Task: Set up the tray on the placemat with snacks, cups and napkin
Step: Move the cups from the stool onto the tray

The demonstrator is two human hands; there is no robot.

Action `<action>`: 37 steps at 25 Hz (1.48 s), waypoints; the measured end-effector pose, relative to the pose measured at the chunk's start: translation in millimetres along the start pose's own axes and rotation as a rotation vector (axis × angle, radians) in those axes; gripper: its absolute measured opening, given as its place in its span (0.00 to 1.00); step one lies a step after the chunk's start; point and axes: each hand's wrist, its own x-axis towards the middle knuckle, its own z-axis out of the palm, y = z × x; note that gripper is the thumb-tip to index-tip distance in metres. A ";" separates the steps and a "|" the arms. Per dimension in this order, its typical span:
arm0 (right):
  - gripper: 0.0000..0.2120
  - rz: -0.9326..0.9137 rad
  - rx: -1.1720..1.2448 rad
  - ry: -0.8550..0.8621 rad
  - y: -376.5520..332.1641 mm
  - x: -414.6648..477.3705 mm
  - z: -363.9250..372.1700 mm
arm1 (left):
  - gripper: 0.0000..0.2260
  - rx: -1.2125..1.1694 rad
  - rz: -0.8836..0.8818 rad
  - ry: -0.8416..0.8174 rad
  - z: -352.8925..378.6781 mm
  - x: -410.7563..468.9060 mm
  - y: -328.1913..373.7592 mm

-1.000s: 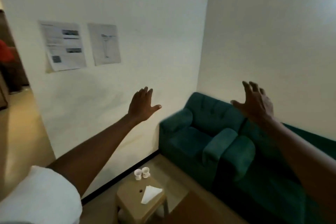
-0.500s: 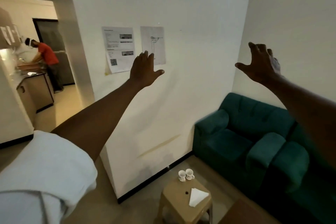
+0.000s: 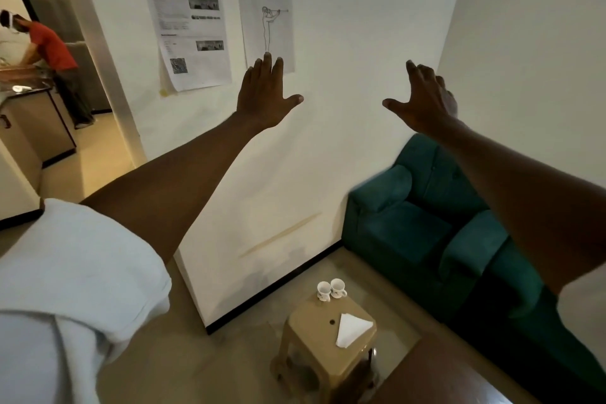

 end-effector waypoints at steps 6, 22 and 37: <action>0.46 0.066 0.003 -0.155 55.0 45.0 130.5 | 0.42 -0.055 -0.055 -0.152 164.8 45.3 4.8; 0.50 0.044 0.010 -1.004 153.9 -227.0 685.2 | 0.41 -0.246 -0.239 -0.978 700.7 -277.0 -8.2; 0.37 -0.065 -0.039 -0.977 155.0 -290.2 752.1 | 0.34 -0.215 -0.294 -0.908 763.8 -326.0 14.9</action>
